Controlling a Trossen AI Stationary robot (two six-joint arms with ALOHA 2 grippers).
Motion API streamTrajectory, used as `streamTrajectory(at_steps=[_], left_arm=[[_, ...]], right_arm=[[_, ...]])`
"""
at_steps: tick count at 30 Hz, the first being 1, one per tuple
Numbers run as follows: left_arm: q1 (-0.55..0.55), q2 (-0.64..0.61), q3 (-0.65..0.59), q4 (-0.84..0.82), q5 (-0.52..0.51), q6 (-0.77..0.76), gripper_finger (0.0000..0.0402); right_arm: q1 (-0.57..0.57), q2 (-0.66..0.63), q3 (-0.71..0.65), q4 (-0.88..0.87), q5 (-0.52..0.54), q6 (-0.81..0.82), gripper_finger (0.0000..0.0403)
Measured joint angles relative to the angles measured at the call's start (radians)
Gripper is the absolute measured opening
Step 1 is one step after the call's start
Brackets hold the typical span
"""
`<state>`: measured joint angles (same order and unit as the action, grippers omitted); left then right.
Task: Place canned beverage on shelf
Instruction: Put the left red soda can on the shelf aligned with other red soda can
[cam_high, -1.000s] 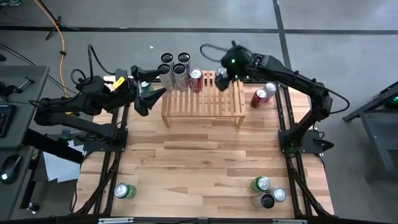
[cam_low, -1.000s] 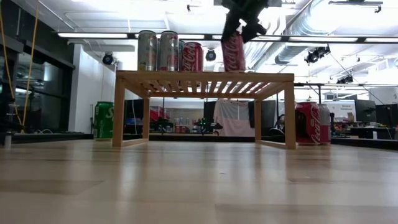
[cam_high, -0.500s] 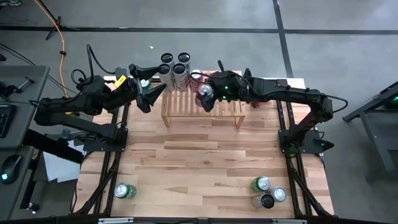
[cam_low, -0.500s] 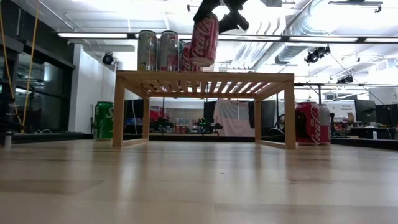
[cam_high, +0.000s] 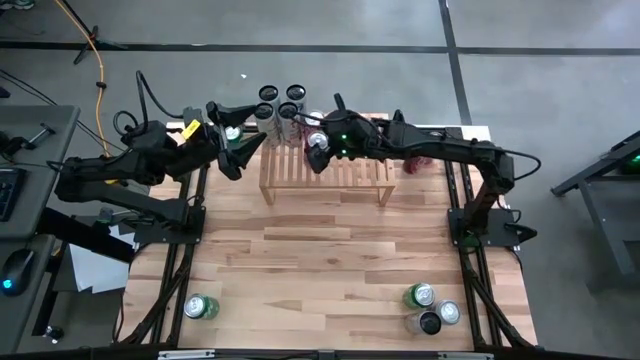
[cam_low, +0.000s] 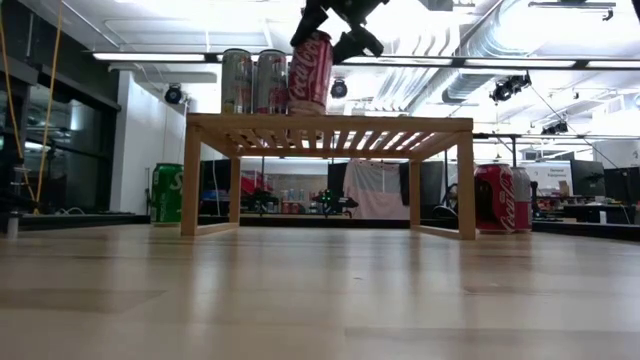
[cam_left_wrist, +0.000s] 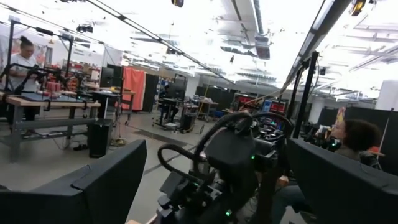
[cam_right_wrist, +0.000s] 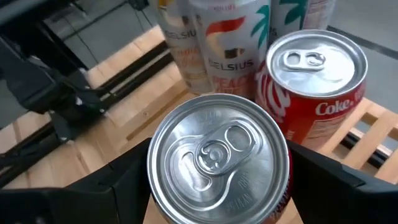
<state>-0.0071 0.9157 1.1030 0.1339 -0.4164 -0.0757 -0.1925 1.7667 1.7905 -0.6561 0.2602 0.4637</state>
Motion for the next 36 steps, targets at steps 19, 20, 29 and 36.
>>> streamTrajectory(at_steps=[19,20,29,36], left_arm=[[0.0,0.0,0.0,-0.001,0.0,0.0,0.0378],[0.0,0.0,0.0,-0.001,0.0,0.0,0.0378],[0.0,0.0,0.0,-0.001,0.001,-0.001,0.0378],[0.0,0.0,0.0,-0.001,0.001,-0.001,0.0378]], right_arm=[[-0.006,0.101,0.1,-0.082,0.081,-0.027,0.0291],[-0.006,0.101,0.1,-0.082,0.083,-0.027,0.0291],[-0.006,0.101,0.099,-0.078,0.086,-0.019,0.0344],[-0.006,0.1,0.099,-0.077,0.092,-0.024,0.0369]])
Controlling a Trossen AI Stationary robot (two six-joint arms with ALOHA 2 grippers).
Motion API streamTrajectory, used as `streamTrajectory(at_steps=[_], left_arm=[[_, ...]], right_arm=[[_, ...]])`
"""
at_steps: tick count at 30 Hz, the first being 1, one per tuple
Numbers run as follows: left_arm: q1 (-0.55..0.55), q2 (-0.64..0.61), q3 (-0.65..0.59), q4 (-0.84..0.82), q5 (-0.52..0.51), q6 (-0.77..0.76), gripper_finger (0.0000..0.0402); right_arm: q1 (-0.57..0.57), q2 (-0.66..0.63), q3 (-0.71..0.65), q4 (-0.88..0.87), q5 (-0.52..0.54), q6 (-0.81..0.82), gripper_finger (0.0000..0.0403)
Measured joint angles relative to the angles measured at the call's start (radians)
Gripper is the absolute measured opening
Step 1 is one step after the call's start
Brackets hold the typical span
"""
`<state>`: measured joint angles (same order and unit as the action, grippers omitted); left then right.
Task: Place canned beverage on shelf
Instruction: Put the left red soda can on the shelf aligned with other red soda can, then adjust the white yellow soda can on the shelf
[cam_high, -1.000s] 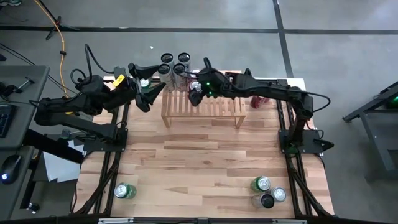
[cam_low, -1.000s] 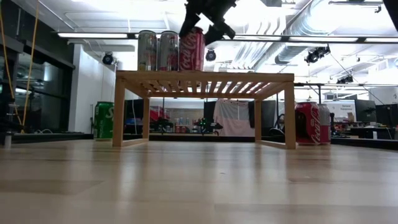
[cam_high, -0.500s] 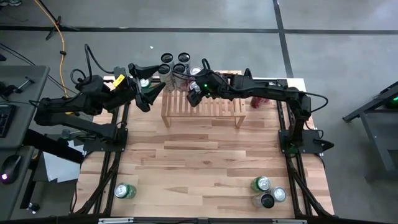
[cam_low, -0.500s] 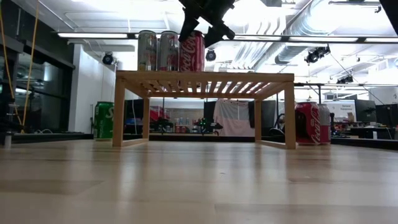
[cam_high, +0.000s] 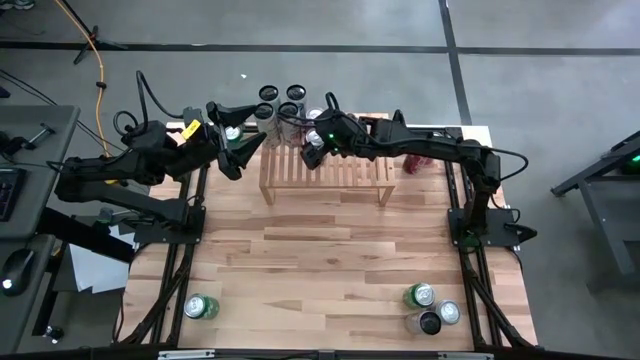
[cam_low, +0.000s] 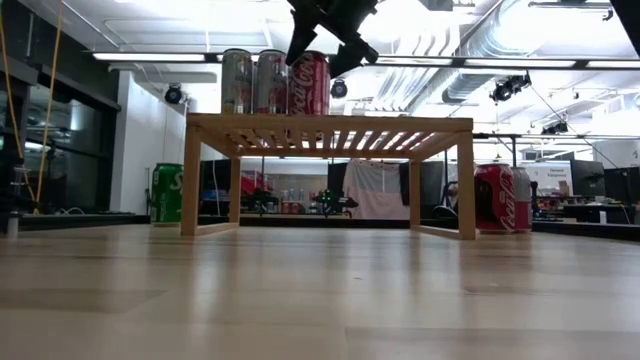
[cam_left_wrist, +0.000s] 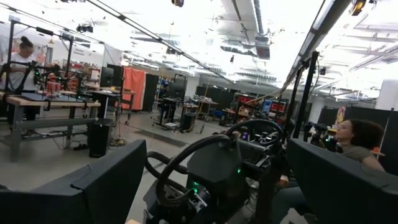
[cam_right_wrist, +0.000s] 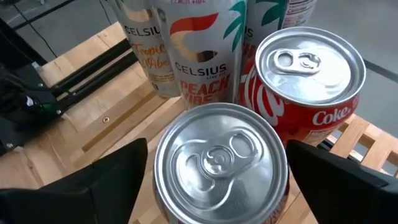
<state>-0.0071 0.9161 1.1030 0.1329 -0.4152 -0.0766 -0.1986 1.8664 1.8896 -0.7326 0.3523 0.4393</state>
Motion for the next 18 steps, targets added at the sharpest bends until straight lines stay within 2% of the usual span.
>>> streamTrajectory(at_steps=[8,13,18], left_arm=[[0.0,0.0,0.0,0.0,0.0,0.0,0.0378],[0.0,0.0,0.0,-0.005,0.001,0.002,0.0378],[0.0,0.0,0.0,-0.017,0.002,0.002,0.0378]], right_arm=[[0.0,-0.012,0.06,-0.054,-0.004,-0.108,0.0372],[0.002,-0.045,0.105,-0.19,-0.024,-0.187,0.0372],[0.021,-0.133,0.106,-0.354,-0.011,-0.239,0.0373]])
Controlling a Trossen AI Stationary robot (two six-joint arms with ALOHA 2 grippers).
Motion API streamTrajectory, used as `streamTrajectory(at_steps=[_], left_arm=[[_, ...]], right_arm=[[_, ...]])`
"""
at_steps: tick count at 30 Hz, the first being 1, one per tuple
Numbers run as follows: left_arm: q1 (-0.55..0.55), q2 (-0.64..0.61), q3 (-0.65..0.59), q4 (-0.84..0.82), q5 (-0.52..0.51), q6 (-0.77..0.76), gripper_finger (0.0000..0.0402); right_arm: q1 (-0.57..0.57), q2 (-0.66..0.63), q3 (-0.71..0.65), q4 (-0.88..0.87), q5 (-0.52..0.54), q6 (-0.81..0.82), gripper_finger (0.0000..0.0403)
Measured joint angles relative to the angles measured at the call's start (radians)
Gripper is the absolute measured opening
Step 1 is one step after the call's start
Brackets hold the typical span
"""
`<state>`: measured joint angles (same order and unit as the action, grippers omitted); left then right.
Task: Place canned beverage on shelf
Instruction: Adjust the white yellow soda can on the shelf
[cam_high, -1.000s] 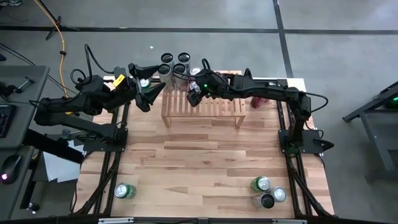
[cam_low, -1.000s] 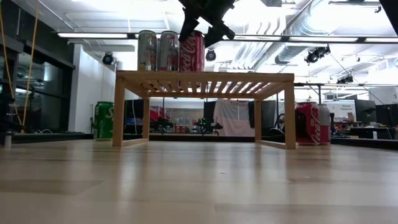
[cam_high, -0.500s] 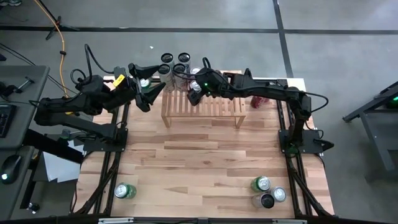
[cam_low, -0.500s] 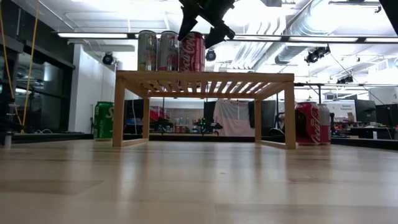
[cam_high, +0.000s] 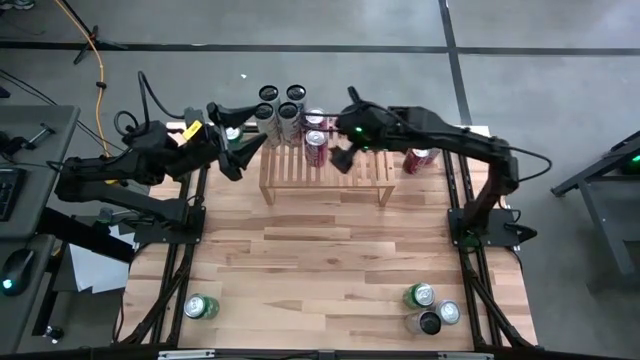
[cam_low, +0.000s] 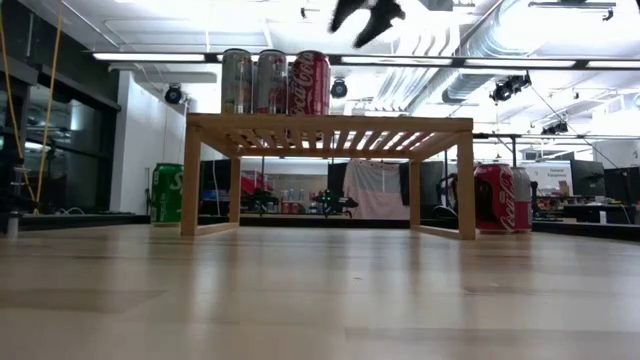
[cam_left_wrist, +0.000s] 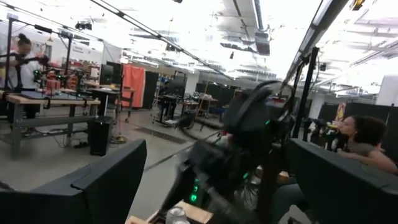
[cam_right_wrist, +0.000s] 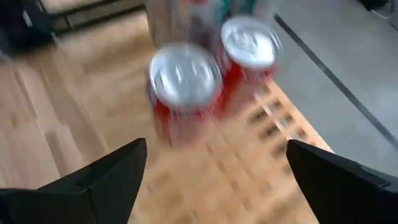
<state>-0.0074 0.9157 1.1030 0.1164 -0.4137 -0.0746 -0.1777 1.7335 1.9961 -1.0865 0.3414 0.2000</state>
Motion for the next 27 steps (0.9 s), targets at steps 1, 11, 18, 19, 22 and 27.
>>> streamTrajectory(at_steps=[1,11,18,19,22,27], left_arm=[[0.0,0.0,0.0,-0.008,0.0,0.0,0.0378],[0.0,-0.018,0.0,-0.177,0.012,0.0,0.0378],[0.005,-0.044,-0.061,-0.235,0.063,0.0,0.0378],[0.011,-0.05,-0.083,-0.223,0.078,-0.006,0.0378],[0.031,-0.089,-0.175,-0.194,0.109,-0.07,0.0378],[0.061,-0.169,-0.351,-0.009,0.171,-0.154,0.0378]], right_arm=[[0.006,-0.017,0.0,-0.046,0.011,0.0,0.0373],[0.082,-0.393,-0.441,-0.026,0.095,0.209,0.0373],[0.136,-0.687,-0.789,0.241,0.1,0.402,0.0373],[0.141,-0.717,-0.814,0.28,0.095,0.404,0.0373],[0.148,-0.78,-0.858,0.372,0.065,0.394,0.0373],[0.147,-0.831,-0.865,0.406,0.038,0.342,0.0373]])
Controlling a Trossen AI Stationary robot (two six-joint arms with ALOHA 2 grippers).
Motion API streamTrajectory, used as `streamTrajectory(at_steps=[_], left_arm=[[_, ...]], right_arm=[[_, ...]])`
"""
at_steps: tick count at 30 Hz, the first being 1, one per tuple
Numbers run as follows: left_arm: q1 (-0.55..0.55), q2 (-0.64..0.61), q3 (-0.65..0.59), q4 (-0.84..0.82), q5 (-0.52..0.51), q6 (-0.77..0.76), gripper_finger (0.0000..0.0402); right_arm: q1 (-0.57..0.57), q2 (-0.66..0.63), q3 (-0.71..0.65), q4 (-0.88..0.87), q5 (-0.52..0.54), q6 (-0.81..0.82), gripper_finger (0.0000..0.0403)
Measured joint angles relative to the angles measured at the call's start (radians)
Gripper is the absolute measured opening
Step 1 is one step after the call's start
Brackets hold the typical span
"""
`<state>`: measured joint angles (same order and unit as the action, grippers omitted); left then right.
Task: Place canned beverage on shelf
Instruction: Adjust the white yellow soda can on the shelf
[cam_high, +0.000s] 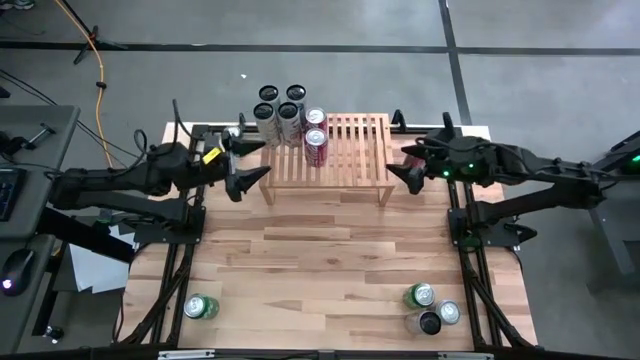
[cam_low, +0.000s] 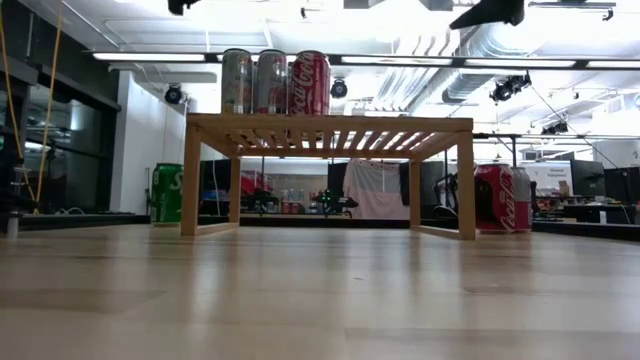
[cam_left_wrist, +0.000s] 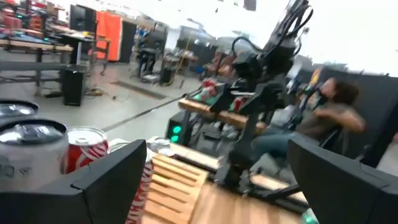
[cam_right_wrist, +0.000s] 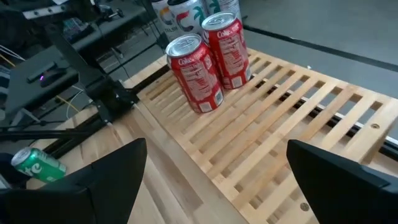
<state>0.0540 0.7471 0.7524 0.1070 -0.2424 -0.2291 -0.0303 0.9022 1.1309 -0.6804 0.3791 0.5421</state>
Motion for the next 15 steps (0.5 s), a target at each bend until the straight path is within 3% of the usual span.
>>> streamTrajectory(at_steps=[5,10,15], left_arm=[[0.021,-0.069,-0.103,0.076,0.001,-0.085,0.0378],[0.024,-0.106,-0.116,0.083,0.0,-0.1,0.0378],[0.024,-0.131,-0.116,0.071,-0.145,-0.05,0.0378]], right_arm=[[-0.002,-0.013,0.0,-0.028,0.01,0.02,0.0373],[-0.002,-0.012,-0.001,-0.041,0.01,0.034,0.0373],[-0.002,-0.012,-0.001,-0.041,0.01,0.034,0.0373]])
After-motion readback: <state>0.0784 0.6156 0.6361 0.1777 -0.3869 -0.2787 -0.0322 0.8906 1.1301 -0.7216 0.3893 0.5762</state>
